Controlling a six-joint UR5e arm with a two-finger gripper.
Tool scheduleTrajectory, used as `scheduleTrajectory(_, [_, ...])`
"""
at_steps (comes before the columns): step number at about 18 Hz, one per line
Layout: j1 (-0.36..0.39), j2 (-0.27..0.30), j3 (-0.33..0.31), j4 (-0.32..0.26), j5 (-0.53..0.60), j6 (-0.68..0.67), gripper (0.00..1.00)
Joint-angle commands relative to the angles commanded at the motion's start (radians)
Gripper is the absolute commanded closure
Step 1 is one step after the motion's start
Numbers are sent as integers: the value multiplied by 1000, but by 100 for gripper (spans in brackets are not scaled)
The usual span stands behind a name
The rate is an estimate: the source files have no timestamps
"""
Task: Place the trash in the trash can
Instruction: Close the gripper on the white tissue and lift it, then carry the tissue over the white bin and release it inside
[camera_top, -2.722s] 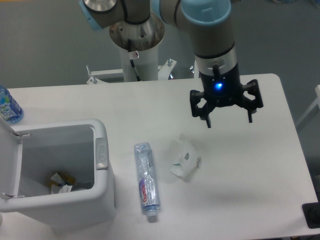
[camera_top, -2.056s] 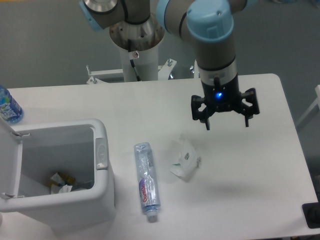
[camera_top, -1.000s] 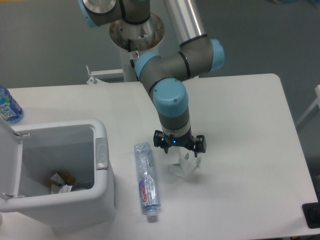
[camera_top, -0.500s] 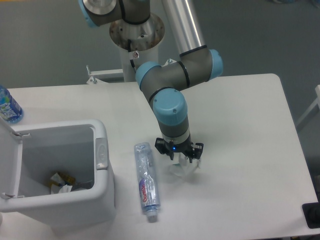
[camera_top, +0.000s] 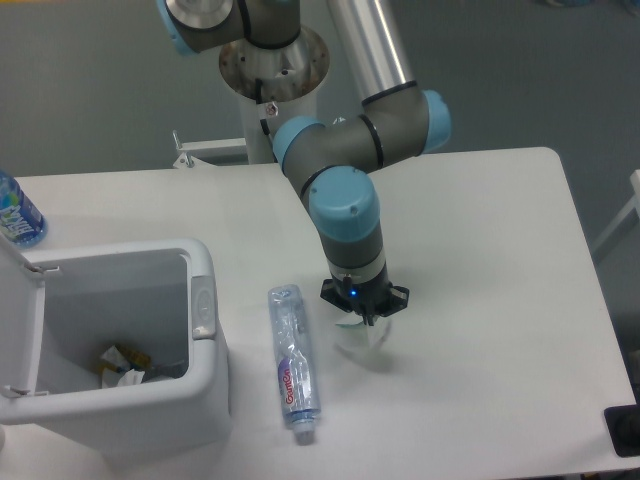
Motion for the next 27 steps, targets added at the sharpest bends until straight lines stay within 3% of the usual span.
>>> scheduleTrajectory(3, [41, 35, 117, 0, -138, -76, 100])
scheduleTrajectory(7, [91, 110, 178, 0, -328, -305, 100])
scheduleTrajectory(10, [78, 149, 186, 0, -407, -437, 100])
scheduleTrajectory(13, [8, 196, 188, 0, -410, -560, 100])
scheduleTrajectory(17, [-102, 242, 184, 0, -420, -615, 100])
scheduleTrajectory(25, [-300, 253, 145, 0, -419, -655, 100])
scheduleTrajectory(26, [-308, 250, 129, 0, -419, -647, 87])
scheduleTrajectory(27, [-313, 246, 113, 6, -420, -638, 52])
